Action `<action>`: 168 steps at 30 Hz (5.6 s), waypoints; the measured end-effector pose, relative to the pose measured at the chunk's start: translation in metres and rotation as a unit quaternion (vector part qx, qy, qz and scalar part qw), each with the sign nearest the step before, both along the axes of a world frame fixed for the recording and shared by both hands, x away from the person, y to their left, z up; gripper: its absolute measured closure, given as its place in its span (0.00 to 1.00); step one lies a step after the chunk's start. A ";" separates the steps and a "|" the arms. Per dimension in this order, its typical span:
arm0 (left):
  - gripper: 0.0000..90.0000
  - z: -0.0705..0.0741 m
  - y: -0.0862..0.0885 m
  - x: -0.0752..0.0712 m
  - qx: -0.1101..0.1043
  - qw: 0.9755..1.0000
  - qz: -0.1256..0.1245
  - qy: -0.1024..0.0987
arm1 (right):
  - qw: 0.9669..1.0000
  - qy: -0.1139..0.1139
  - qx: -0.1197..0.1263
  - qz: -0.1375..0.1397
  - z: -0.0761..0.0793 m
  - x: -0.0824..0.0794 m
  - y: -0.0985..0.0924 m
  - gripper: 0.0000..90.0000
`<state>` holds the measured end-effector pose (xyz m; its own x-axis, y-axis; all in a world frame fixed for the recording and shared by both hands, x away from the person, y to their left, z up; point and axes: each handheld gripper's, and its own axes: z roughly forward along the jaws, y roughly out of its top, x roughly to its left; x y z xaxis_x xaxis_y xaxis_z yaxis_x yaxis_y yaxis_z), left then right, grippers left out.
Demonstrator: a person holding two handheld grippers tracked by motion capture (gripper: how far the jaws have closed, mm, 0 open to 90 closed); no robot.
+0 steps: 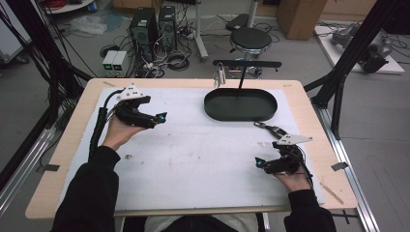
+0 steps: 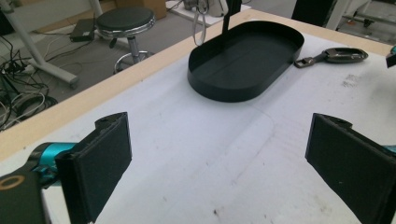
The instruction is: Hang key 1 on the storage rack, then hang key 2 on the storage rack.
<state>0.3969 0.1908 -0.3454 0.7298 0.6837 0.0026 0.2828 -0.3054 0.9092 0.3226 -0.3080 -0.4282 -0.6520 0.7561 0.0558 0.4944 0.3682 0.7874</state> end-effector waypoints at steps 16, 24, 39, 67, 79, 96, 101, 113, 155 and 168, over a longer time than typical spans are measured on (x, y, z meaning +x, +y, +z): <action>0.08 -0.023 0.036 -0.031 -0.020 0.999 0.018 0.022 | 1.000 0.002 -0.001 -0.001 0.000 0.000 0.000 0.01; 0.08 -0.029 0.043 -0.041 -0.015 0.999 0.019 0.032 | 1.000 0.001 -0.003 -0.001 0.000 0.000 0.001 0.01; 0.08 -0.049 0.063 -0.064 -0.022 0.999 0.034 0.034 | 1.000 0.003 -0.005 -0.002 0.000 0.000 0.002 0.01; 0.07 -0.082 0.079 -0.100 -0.025 0.998 0.019 0.059 | 1.000 0.004 -0.013 -0.003 0.002 0.007 -0.002 0.01; 0.08 -0.085 0.083 -0.103 -0.022 0.998 0.014 0.064 | 0.999 0.013 -0.036 -0.002 0.014 0.033 -0.001 0.01; 0.08 -0.088 0.091 -0.109 -0.035 0.997 -0.002 0.073 | 0.997 0.027 -0.073 -0.006 0.027 0.077 0.002 0.01; 0.07 -0.090 0.093 -0.113 -0.033 0.997 -0.001 0.072 | 0.996 0.034 -0.080 -0.010 0.026 0.089 0.002 0.01; 0.07 -0.091 0.097 -0.115 -0.037 0.997 0.002 0.073 | 0.988 0.081 -0.131 -0.002 0.026 0.121 -0.007 0.01; 0.08 -0.093 0.101 -0.114 -0.044 0.996 -0.004 0.074 | 0.981 0.113 -0.158 0.025 0.006 0.143 -0.018 0.93; 0.08 -0.093 0.101 -0.113 -0.044 0.996 -0.005 0.074 | 0.982 0.119 -0.147 0.015 0.013 0.139 -0.019 0.98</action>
